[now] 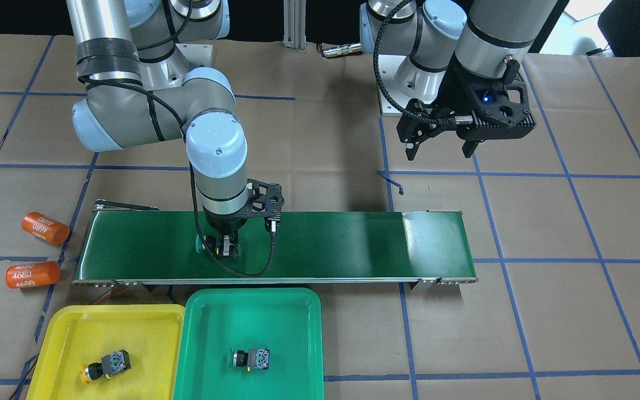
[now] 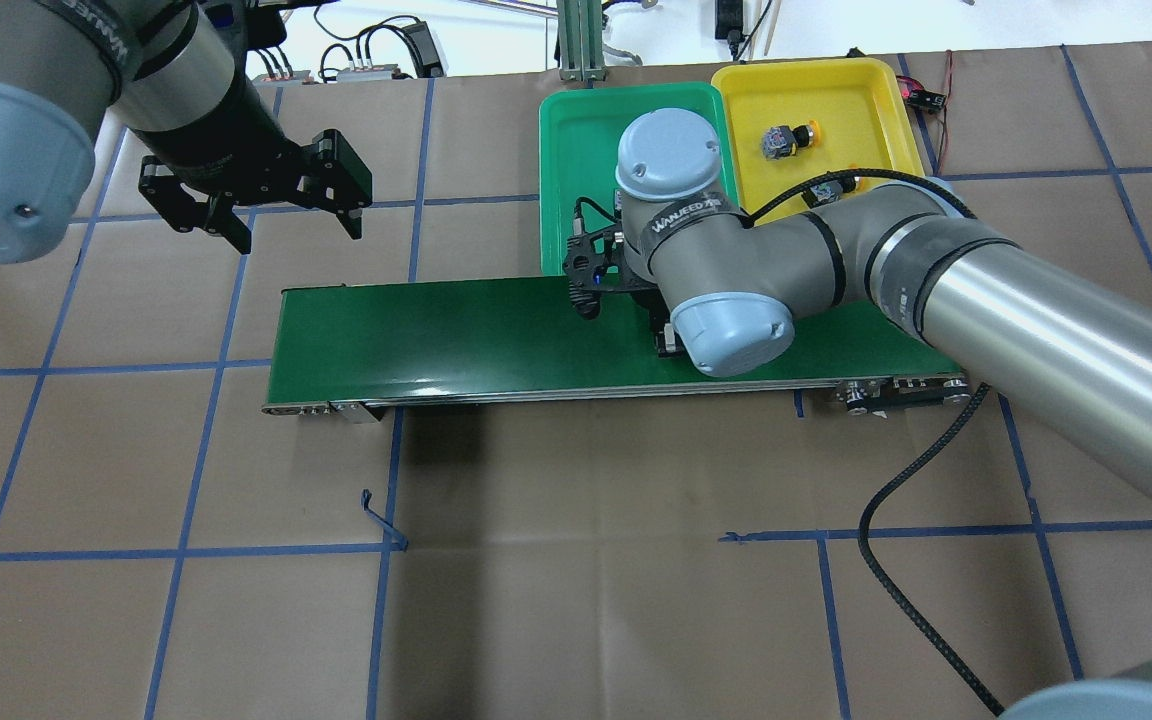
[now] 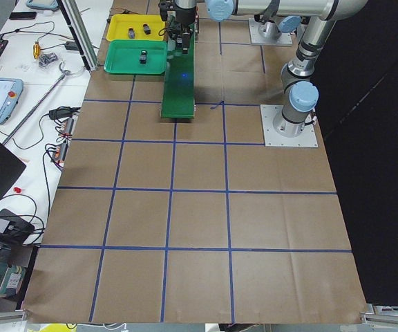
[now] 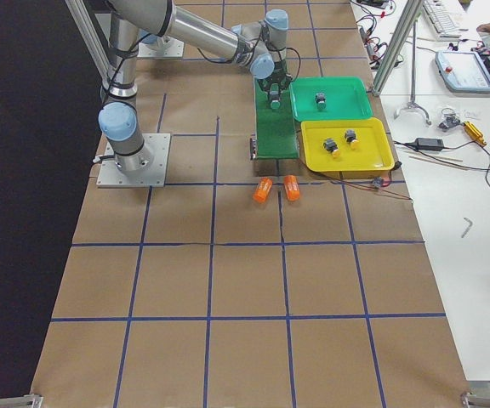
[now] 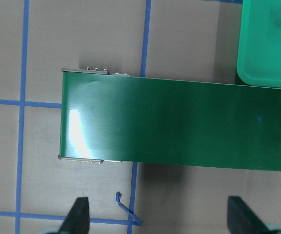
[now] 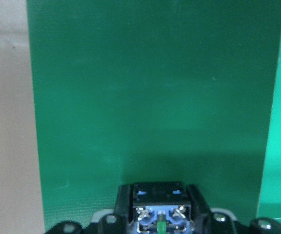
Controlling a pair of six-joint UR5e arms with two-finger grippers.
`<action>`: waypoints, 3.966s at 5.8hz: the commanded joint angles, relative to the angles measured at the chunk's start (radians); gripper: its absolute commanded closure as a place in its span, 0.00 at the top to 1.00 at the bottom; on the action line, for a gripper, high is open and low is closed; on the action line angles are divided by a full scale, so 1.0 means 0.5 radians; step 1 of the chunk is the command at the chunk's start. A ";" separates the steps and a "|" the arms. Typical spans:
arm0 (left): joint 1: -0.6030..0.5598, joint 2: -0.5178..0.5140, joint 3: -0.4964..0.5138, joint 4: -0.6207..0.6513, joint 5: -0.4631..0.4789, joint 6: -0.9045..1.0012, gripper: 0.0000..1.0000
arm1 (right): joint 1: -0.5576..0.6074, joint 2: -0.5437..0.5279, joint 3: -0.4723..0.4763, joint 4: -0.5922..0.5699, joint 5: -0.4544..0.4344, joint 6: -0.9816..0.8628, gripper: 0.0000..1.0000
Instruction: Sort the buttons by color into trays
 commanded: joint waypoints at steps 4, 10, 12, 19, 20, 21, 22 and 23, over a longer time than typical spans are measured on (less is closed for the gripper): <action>0.003 0.016 -0.003 0.003 0.006 0.000 0.99 | -0.007 0.607 -1.031 -0.038 -0.019 -0.040 0.12; 0.003 0.019 0.000 0.003 0.006 0.003 0.99 | -0.010 0.893 -1.402 -0.085 0.036 -0.007 1.00; 0.000 0.028 0.000 0.003 0.009 0.003 0.99 | -0.034 0.584 -1.392 0.666 0.036 0.437 1.00; 0.000 0.037 -0.003 0.003 0.006 0.006 0.99 | -0.396 -0.681 -0.512 1.420 0.070 2.471 1.00; 0.000 0.037 -0.003 0.003 0.006 0.006 0.99 | -0.390 -0.679 -0.527 1.334 0.073 2.503 1.00; 0.000 0.037 -0.003 0.003 0.006 0.006 0.99 | -0.393 -0.664 -0.576 1.315 0.167 2.609 1.00; 0.000 0.037 -0.003 0.003 0.006 0.006 0.99 | -0.399 -0.651 -0.598 1.315 0.150 2.607 1.00; 0.000 0.040 -0.003 0.003 0.006 0.006 0.99 | -0.466 -0.654 -0.598 1.318 0.150 2.598 1.00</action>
